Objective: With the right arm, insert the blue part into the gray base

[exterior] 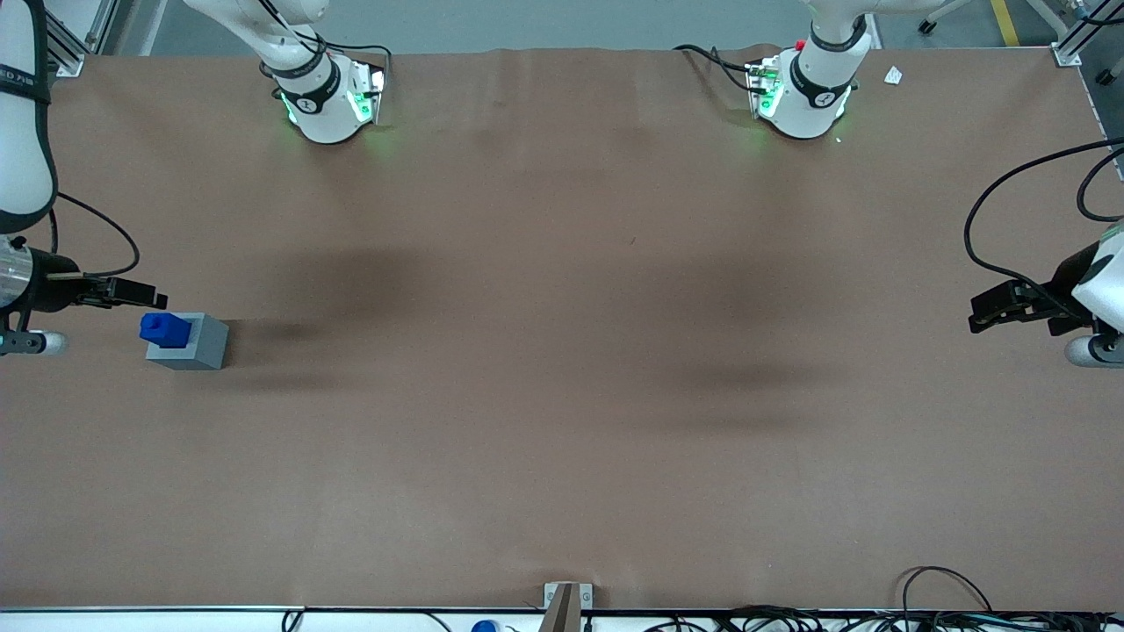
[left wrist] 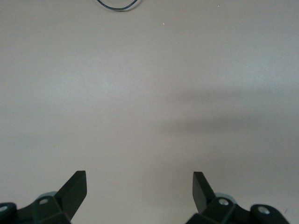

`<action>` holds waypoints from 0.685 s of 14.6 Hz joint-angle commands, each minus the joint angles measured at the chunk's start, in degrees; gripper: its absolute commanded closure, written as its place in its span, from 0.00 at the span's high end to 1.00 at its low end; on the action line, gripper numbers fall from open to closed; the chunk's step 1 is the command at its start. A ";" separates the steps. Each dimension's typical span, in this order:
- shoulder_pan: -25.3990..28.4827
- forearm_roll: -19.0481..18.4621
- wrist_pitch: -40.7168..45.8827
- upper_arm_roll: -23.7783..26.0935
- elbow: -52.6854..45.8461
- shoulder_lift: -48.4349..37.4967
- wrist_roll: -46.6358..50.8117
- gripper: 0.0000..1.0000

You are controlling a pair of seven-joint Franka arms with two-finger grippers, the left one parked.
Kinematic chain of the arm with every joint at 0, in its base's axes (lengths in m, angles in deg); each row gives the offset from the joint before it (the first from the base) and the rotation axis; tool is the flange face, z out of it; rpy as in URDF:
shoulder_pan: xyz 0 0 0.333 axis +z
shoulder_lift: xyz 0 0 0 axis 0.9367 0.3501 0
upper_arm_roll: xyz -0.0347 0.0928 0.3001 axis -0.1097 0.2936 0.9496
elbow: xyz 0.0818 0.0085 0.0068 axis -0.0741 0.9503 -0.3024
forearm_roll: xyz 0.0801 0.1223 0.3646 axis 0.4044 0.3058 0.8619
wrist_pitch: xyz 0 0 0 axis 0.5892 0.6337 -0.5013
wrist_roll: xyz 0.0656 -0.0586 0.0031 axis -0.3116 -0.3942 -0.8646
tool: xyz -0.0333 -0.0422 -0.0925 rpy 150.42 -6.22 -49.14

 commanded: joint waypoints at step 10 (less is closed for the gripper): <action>8.84 -3.55 5.58 0.01 2.90 -12.81 10.60 1.00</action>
